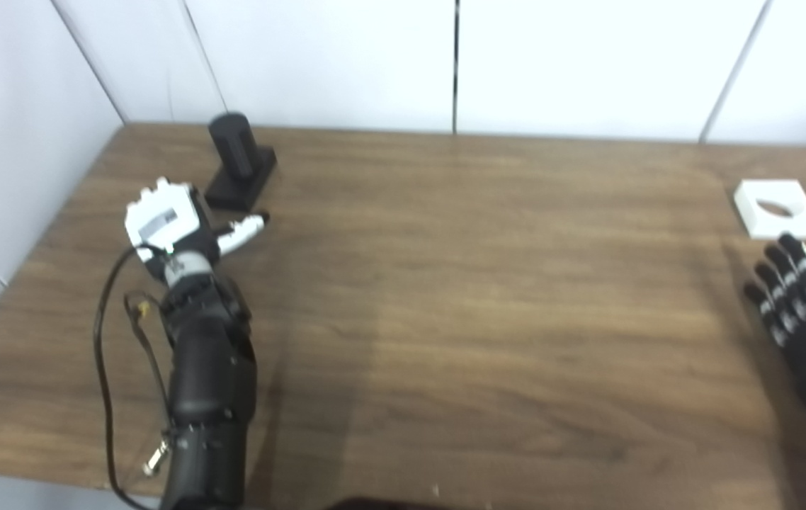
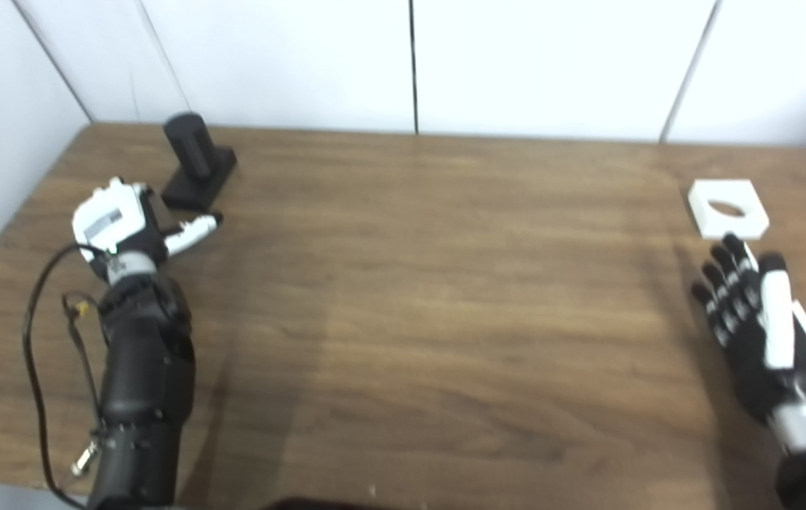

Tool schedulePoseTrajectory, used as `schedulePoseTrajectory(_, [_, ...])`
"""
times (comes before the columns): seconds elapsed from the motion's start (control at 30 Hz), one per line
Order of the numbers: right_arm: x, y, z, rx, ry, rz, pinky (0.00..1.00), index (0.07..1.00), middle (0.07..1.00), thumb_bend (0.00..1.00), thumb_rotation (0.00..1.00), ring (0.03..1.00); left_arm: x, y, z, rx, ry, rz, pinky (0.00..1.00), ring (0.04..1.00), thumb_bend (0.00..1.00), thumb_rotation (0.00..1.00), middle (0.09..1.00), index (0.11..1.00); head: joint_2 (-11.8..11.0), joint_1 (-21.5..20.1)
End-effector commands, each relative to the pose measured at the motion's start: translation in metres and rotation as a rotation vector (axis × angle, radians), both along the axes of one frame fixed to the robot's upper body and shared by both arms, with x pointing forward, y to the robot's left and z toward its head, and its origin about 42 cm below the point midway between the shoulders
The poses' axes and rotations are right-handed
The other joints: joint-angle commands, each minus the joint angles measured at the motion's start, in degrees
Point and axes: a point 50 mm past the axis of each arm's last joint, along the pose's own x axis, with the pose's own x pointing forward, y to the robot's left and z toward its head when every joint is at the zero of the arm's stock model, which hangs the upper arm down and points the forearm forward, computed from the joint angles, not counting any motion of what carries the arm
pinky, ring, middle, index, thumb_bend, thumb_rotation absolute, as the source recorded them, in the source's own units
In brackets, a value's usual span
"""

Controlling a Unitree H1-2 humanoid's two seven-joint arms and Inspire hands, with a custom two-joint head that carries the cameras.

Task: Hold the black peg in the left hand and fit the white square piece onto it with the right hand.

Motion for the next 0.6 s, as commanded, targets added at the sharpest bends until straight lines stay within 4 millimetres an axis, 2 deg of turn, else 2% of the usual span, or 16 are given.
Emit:
schedulePoseTrajectory(0.0, [0.005,-0.001,0.007,-0.018,-0.042,0.026,1.0,1.0,1.0,0.54,1.0,1.0,0.014,-0.001,0.022,0.037,-0.083,0.003,1.0,1.0,0.83,0.78,1.0,0.85,-0.2,0.1])
schedulePoseTrajectory(0.17, [0.002,-0.002,0.005,-0.017,-0.034,0.023,1.0,1.0,0.997,0.49,1.0,1.0,0.015,-0.003,0.022,0.024,-0.097,0.012,1.0,1.0,0.83,0.77,1.0,0.846,-1.7,0.7])
schedulePoseTrajectory(0.57, [-0.002,-0.004,0.0,-0.016,-0.023,0.025,1.0,1.0,0.988,0.49,1.0,1.0,0.029,-0.014,0.031,0.003,-0.145,0.03,1.0,1.0,0.81,0.76,0.998,0.847,-4.3,1.3])
